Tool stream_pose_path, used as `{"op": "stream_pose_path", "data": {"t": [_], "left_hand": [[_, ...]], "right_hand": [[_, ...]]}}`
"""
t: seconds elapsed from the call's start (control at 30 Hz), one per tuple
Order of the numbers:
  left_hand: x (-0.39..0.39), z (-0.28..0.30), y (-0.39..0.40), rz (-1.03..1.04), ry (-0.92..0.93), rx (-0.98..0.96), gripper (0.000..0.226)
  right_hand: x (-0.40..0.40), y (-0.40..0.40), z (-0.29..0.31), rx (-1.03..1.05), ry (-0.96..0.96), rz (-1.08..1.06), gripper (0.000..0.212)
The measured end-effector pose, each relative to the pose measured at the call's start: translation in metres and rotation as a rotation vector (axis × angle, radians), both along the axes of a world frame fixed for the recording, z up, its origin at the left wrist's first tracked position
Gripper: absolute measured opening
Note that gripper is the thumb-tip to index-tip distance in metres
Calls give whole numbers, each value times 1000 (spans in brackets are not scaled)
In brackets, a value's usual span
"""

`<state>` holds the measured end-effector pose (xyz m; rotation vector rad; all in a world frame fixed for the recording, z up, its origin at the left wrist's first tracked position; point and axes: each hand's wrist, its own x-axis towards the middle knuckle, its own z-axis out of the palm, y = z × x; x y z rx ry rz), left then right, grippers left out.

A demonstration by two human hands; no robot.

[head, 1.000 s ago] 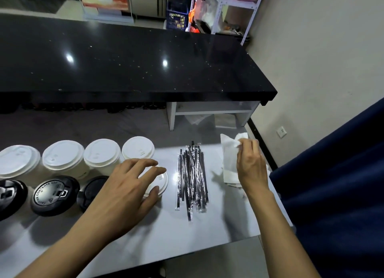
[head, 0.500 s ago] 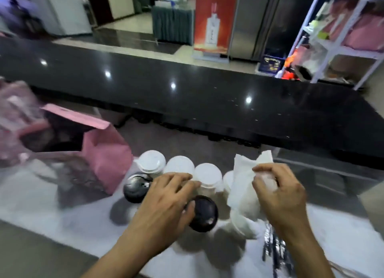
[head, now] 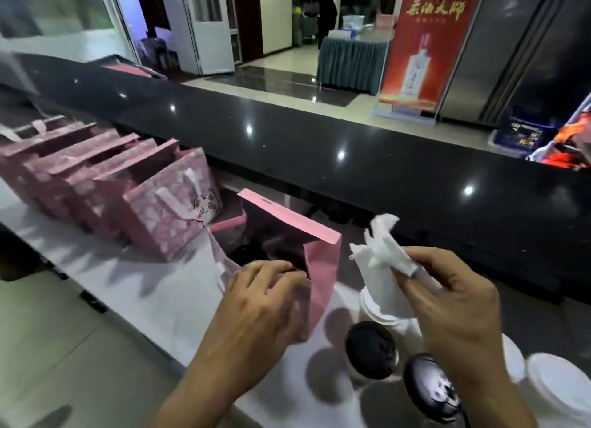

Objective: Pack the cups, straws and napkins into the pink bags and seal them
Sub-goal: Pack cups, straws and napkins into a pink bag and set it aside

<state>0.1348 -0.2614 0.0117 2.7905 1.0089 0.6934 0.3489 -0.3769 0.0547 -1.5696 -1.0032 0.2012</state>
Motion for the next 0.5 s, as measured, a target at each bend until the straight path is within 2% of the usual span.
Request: {"op": "stream_pose_path", "data": {"t": [0.1, 0.2, 0.3, 0.4, 0.5], "left_hand": [[-30, -1, 55, 40, -8, -19, 43], [-52, -9, 109, 63, 16, -49, 35], [-63, -23, 155, 67, 47, -121, 27], [-66, -35, 184, 25, 93, -320, 54], [-67, -43, 192, -64, -28, -482, 62]], "right_hand": [[-40, 50, 10, 62, -62, 26, 15], [-73, 99, 6, 40, -166, 66, 19], [-99, 144, -11, -132, -321, 95, 18], [-108, 179, -34, -416, -619, 58, 12], [-113, 202, -46, -554, -817, -56, 9]]}}
